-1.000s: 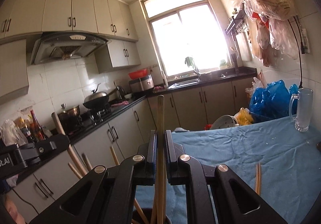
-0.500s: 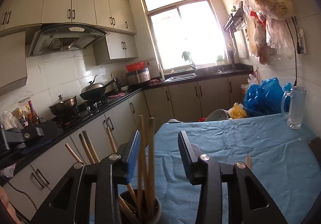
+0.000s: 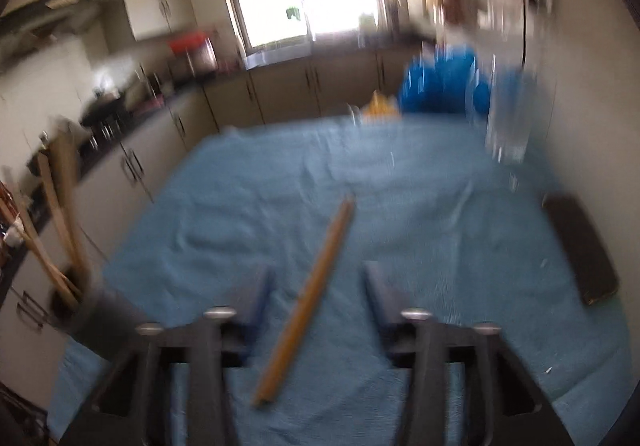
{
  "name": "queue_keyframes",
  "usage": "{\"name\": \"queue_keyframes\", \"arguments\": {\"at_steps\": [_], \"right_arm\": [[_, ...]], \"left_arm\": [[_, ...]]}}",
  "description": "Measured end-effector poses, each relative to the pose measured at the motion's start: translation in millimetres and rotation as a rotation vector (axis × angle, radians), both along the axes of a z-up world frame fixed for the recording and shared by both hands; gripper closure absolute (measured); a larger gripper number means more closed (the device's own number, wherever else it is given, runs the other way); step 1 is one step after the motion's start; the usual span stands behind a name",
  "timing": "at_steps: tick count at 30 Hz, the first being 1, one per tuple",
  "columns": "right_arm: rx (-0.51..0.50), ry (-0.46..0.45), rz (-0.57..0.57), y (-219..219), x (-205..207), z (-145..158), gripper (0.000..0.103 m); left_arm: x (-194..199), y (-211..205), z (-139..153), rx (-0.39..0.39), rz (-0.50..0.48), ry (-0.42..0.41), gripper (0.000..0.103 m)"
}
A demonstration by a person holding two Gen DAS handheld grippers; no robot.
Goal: Organize utensils
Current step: 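Move both open grippers back over the last chopsticks on the towel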
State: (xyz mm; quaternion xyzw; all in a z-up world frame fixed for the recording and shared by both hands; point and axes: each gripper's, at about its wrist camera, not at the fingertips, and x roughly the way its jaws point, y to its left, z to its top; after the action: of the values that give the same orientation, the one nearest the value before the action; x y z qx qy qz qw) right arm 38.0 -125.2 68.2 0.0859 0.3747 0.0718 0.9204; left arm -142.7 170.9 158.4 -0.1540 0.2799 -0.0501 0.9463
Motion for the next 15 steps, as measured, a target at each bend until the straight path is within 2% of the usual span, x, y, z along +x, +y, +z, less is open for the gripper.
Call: {"name": "queue_keyframes", "arguments": {"at_steps": [1, 3, 9, 11, 15], "right_arm": [[0.01, 0.043, 0.003, -6, 9, -11, 0.077], [0.05, 0.108, 0.019, -14, 27, -26, 0.086], [0.176, 0.206, 0.039, -23, 71, -55, 0.087], [0.164, 0.231, 0.039, -19, 78, -62, 0.087], [0.091, 0.209, 0.026, -9, 83, -58, 0.087]], "left_arm": [[0, -8, -6, 0.017, -0.019, 0.02, 0.057], [2, -21, -16, 0.044, -0.053, 0.042, 0.057], [8, -42, -31, 0.107, -0.104, 0.062, 0.057], [14, -44, -35, 0.116, -0.106, 0.07, 0.057], [20, -42, -42, 0.109, -0.108, 0.086, 0.057]]}}
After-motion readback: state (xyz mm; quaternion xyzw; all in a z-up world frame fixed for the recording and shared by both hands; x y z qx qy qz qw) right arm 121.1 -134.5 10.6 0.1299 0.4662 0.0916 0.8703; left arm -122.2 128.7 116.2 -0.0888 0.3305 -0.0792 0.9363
